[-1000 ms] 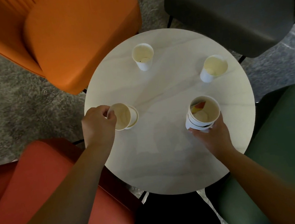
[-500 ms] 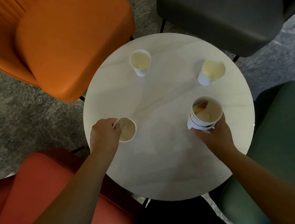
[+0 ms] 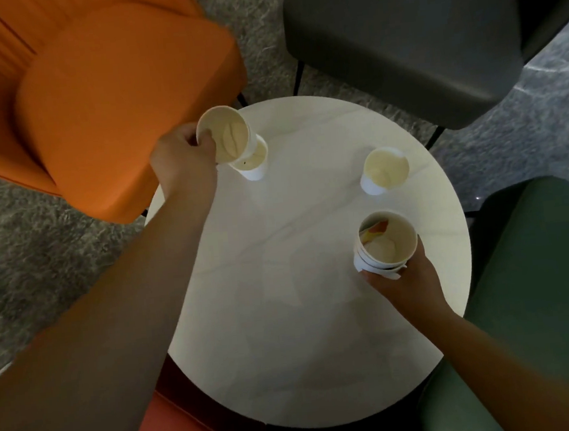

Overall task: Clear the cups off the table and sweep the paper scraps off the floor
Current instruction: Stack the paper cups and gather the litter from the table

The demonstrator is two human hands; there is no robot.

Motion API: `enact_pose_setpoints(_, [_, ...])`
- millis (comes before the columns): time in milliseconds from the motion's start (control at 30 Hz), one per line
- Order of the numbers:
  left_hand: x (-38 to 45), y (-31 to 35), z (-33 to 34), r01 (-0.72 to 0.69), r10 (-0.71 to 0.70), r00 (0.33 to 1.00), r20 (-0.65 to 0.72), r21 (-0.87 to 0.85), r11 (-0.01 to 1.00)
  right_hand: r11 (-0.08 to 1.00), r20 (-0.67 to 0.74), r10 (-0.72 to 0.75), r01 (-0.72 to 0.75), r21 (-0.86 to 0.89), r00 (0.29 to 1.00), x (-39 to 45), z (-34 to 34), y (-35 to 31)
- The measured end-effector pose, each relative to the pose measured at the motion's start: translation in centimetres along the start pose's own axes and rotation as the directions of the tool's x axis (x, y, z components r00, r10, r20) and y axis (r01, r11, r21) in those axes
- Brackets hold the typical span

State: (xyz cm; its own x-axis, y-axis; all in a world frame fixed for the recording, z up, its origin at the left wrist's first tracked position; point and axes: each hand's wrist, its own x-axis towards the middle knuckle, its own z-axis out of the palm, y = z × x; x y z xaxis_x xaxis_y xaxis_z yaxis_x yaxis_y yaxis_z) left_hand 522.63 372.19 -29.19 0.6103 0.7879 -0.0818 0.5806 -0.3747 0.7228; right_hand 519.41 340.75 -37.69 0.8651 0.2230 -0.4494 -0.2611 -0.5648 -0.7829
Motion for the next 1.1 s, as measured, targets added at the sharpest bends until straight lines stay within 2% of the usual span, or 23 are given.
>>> enact_pose_setpoints(100, [1.1,-0.1,2.0,0.032,-0.037,0.998,0.060,0.071,0.997,1.000,0.013,0.015,-0.015,-0.004,1.000,0.4,-0.4,0.2])
enact_pose_setpoints(200, [1.5,-1.0,4.1,0.081,-0.095,0.992,0.081,0.163,0.983,1.000,-0.031,-0.003,0.003,-0.002,1.000,0.8,-0.6,0.8])
enact_pose_setpoints(300, [1.3,-1.9,5.5,0.142,-0.159,0.984,0.074,0.197,0.970,0.999,-0.038,-0.016,0.017,0.036,0.999,1.0,-0.8,1.4])
enact_pose_setpoints(467, [0.8,-1.5,6.2,0.149,-0.173,0.979,0.104,0.211,0.966,0.998,0.009,0.030,-0.030,0.047,1.000,1.6,-2.4,1.5])
enact_pose_setpoints(633, [-2.2,3.3,7.4,0.035,-0.059,0.977,0.203,0.121,0.992,0.998,0.007,0.052,-0.052,0.035,0.999,1.6,-3.7,1.6])
enact_pose_setpoints(767, [-5.8,6.9,9.5,-0.008,0.022,0.930,0.367,-0.038,0.999,0.999,0.005,0.039,-0.039,0.038,0.999,1.6,-4.4,1.8])
enact_pose_setpoints(867, [-7.2,7.9,11.4,-0.047,0.077,0.892,0.445,-0.078,0.996,0.999,0.005,0.024,-0.024,0.043,1.000,1.9,-4.9,2.2])
enact_pose_setpoints(1000, [-7.8,7.5,14.0,-0.132,0.120,0.885,0.450,-0.005,0.991,0.996,-0.001,0.005,-0.005,0.087,1.000,2.1,-5.3,2.8])
enact_pose_setpoints(1100, [-8.0,6.7,15.7,-0.238,0.143,0.854,0.500,0.131,0.962,0.994,-0.086,-0.036,0.044,0.102,0.996,2.4,-5.2,3.4])
